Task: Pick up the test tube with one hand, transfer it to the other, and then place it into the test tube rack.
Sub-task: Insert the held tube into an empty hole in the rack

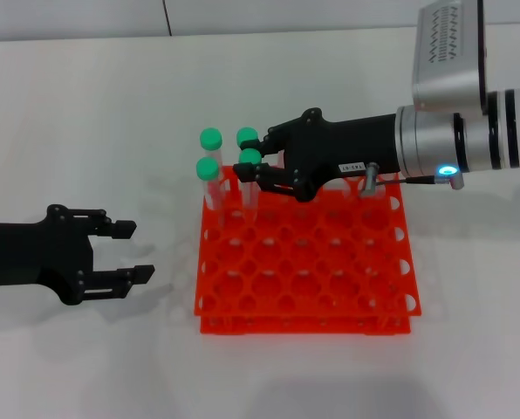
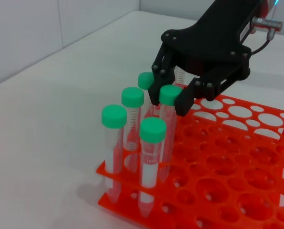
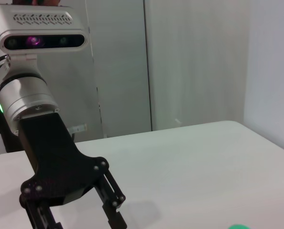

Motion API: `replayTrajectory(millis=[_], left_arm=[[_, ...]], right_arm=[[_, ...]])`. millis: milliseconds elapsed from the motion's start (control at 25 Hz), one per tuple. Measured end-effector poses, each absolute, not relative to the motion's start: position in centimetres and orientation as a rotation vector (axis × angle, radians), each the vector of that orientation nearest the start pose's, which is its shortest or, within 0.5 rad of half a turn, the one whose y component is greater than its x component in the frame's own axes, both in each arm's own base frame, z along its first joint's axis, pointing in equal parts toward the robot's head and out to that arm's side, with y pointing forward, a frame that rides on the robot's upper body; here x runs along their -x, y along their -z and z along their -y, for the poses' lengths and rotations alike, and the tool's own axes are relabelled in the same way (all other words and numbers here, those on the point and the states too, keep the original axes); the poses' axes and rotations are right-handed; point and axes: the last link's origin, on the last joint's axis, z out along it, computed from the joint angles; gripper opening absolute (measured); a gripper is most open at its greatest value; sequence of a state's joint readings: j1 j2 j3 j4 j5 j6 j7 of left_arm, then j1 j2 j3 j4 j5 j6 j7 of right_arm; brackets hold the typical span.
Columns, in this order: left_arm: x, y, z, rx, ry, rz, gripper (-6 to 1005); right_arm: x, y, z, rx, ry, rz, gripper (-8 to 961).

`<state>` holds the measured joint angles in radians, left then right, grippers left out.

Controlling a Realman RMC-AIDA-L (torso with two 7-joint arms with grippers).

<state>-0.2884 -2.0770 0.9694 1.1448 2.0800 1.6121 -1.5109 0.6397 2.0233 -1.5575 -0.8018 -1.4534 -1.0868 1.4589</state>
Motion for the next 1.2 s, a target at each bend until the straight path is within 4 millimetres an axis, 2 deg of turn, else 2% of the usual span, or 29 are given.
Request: replayTrajectory(millis=[1200], left_arm=[[27.42,-2.94,-29.35,2.845,0.245,0.432,638]], right_arm=[[-14.6,6.42,-37.38,2.867,-0.585,-0.219,310]])
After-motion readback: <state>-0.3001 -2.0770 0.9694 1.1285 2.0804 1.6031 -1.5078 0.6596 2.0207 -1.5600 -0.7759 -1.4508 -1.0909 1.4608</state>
